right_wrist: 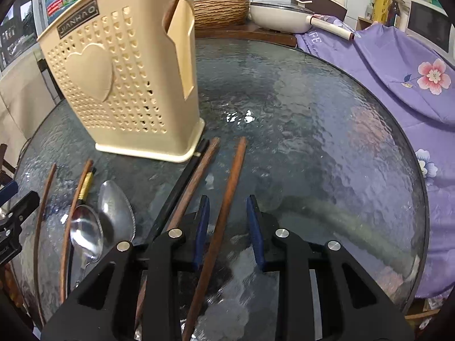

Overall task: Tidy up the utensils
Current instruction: 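Grasp a brown chopstick with the left tool while the right tool grasps another chopstick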

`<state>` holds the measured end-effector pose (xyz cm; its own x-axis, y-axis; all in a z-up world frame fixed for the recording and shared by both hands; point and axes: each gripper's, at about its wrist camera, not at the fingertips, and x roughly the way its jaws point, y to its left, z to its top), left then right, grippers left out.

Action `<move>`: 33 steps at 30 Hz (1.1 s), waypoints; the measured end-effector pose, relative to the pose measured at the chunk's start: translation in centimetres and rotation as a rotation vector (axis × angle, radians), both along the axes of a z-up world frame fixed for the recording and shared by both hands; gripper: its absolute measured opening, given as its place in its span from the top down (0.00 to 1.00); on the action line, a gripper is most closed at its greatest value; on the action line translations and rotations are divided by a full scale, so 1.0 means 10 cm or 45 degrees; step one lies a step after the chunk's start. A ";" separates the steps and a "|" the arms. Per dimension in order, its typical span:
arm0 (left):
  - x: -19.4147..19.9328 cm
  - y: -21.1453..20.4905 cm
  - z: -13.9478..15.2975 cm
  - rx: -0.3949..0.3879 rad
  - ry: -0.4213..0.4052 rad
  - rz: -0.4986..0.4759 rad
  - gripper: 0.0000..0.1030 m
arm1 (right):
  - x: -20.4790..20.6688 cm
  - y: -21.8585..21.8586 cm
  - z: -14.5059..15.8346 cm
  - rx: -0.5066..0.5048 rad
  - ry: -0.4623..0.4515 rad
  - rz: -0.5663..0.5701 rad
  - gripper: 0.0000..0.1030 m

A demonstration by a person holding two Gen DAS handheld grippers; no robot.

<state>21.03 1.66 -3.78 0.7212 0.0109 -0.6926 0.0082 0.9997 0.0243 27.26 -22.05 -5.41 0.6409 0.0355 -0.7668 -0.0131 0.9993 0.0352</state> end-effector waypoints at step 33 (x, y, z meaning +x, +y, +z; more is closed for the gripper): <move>0.48 -0.19 -0.07 0.008 0.225 -0.025 0.91 | 0.53 -0.14 0.00 -0.019 0.021 0.001 0.93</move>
<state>25.87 -0.22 -4.47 0.5885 0.0030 -0.8085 0.0320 0.9991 0.0270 32.60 -23.48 -5.41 0.6284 0.0245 -0.7775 -0.0132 0.9997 0.0207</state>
